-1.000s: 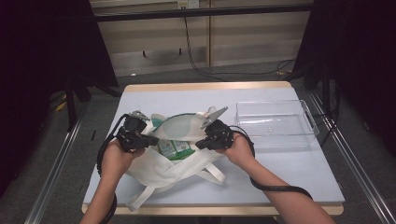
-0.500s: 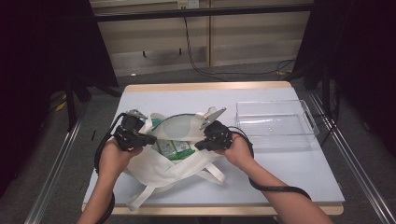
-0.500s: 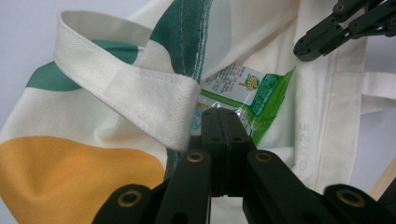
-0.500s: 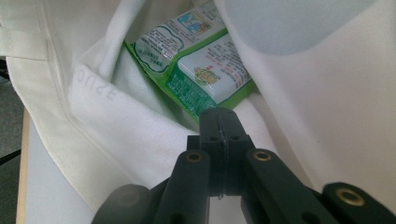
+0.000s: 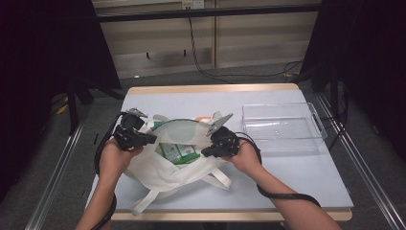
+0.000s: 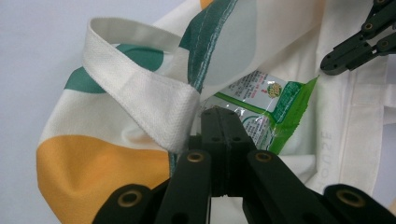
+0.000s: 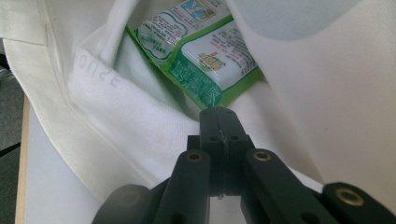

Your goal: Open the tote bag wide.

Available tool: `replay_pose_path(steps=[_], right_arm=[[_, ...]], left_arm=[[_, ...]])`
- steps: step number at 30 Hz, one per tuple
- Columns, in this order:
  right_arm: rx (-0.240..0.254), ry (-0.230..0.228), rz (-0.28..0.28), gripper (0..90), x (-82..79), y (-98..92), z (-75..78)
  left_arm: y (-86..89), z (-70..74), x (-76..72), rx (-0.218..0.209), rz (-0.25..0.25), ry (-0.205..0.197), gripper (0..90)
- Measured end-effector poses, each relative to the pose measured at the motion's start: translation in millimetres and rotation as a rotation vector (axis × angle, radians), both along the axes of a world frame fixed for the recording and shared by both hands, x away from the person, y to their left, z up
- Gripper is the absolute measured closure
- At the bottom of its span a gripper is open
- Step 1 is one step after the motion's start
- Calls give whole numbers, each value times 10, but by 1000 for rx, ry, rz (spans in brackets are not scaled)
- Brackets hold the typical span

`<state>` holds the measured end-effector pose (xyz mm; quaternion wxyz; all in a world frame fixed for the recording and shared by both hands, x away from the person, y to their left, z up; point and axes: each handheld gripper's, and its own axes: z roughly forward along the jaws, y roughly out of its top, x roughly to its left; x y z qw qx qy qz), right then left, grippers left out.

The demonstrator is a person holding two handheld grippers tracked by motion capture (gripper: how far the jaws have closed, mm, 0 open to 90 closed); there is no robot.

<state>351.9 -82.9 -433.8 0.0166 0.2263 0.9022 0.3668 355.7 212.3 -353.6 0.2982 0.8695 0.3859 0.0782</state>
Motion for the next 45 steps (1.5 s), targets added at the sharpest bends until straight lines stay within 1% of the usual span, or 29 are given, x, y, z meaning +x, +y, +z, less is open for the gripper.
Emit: replay_pose_path(steps=[1, 3, 4, 5, 7, 10, 12, 13, 14, 21, 22, 23, 24, 25, 28, 29, 30, 31, 33, 34, 37, 38, 40, 41, 42, 44, 45], right_arm=[[-2, -4, 5, 900, 4, -3, -5], [0, -1, 2, 900, -4, -4, -18], [-3, -2, 1, 900, -11, -7, -29], [-7, -7, 3, 900, -14, -8, -36], [-8, -3, 4, 900, -22, -10, -59], [-10, 6, 8, 900, -29, -17, -89], [-10, 0, 9, 900, -33, -19, -101], [-11, 0, 16, 900, -32, -20, -102], [-19, -1, 16, 900, -37, -19, -99], [-29, 2, 20, 900, -52, -8, -117], [-27, -1, 24, 900, -50, -7, -124], [-34, -1, 20, 900, -53, -6, -131], [-30, 7, 18, 900, -57, -6, -139], [-37, 5, 19, 900, -57, -6, -148], [-30, 13, 19, 900, -56, -4, -173], [-29, 16, 19, 900, -53, -5, -176], [-28, 16, 20, 900, -50, -6, -177], [-27, 16, 20, 900, -48, -5, -178], [-27, 17, 21, 900, -47, -5, -179], [-27, 17, 22, 900, -47, -5, -180], [-26, 14, 19, 900, -44, -8, -185], [-24, 16, 24, 900, -41, -10, -189], [-19, 16, 24, 900, -39, -7, -196], [-24, 22, 24, 900, -39, -9, -196], [-24, 19, 23, 900, -37, -8, -200], [-23, 23, 18, 900, -38, -3, -203], [-29, 16, 23, 900, -35, -2, -206]], left_arm=[[9, -2, 11, 10, 0, -3, 900], [11, -10, 28, 9, 2, -1, 900], [2, -16, 27, 4, 16, -3, 900], [8, -18, 39, 9, 4, 3, 900], [9, -27, 52, 16, 6, -1, 900], [21, -40, 69, 10, 13, -1, 900], [25, -49, 76, -4, 30, 3, 900], [28, -54, 83, 3, 30, -3, 900], [37, -53, 91, 12, 23, 0, 900], [35, -82, 147, 3, 49, 1, 900], [37, -81, 156, 10, 51, 0, 900], [40, -84, 169, 10, 46, 4, 900], [38, -91, 182, 8, 45, 4, 900], [37, -93, 193, 9, 47, 8, 900], [23, -114, 222, 6, 52, 5, 900], [18, -119, 231, 13, 49, 6, 900], [9, -128, 236, 9, 58, 5, 900], [13, -135, 253, 11, 51, 11, 900], [11, -149, 266, 14, 56, 6, 900], [8, -157, 273, 12, 59, 15, 900], [-1, -178, 287, 25, 60, 14, 900], [-5, -188, 294, 19, 62, 13, 900], [-7, -201, 307, 28, 61, 12, 900], [-7, -206, 311, 27, 64, 13, 900], [-7, -214, 320, 30, 69, 12, 900], [5, -227, 334, 31, 63, 16, 900], [4, -236, 337, 28, 68, 16, 900]])
